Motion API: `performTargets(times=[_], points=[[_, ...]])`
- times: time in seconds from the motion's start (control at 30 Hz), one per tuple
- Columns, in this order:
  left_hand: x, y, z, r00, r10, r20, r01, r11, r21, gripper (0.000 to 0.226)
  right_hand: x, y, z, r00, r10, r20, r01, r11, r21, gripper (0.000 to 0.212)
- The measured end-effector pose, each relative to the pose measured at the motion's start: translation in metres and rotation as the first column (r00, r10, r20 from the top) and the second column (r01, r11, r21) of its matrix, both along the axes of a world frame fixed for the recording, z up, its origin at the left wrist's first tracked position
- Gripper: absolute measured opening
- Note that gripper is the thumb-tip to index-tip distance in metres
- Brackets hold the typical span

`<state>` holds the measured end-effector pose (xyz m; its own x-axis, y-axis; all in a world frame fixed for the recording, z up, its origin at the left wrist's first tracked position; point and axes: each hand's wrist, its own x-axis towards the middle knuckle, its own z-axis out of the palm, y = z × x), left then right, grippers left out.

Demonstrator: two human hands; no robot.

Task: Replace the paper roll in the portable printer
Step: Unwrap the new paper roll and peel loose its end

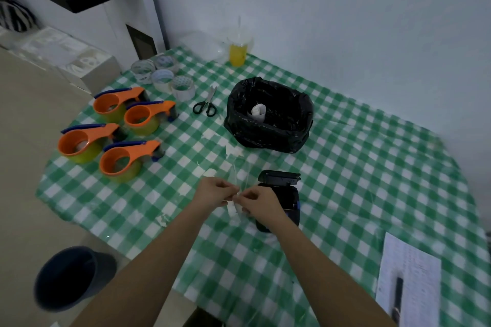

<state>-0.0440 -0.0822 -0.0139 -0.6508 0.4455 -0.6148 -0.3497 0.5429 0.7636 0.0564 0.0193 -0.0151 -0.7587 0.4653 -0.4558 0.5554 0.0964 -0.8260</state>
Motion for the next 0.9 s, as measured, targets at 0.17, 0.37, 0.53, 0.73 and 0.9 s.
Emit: performTargets(times=[0.17, 0.37, 0.53, 0.73, 0.9], points=[[0.002, -0.003, 0.001, 0.987, -0.092, -0.132, 0.088, 0.995, -0.035, 0.020, -0.005, 0.001, 0.001, 0.972, -0.216, -0.089, 0.202, 0.969, -0.142, 0.012], [0.005, -0.008, 0.001, 0.981, -0.151, -0.118, 0.153, 0.988, 0.007, 0.016, -0.012, 0.004, -0.001, 0.987, -0.161, -0.003, 0.155, 0.956, -0.250, 0.018], [-0.005, -0.019, -0.002, 0.986, 0.138, 0.093, -0.143, 0.988, 0.052, 0.025, 0.000, 0.022, -0.011, 0.995, -0.004, 0.097, -0.021, 0.964, 0.264, 0.014], [-0.004, -0.015, -0.005, 0.966, 0.070, -0.249, -0.071, 0.997, 0.005, 0.017, -0.007, 0.021, -0.008, 0.989, 0.129, 0.073, -0.146, 0.766, 0.626, 0.020], [-0.005, -0.008, -0.002, 0.955, -0.029, -0.295, 0.040, 0.999, 0.034, 0.012, -0.016, 0.016, -0.012, 0.884, 0.468, 0.004, -0.267, 0.497, 0.826, 0.007]])
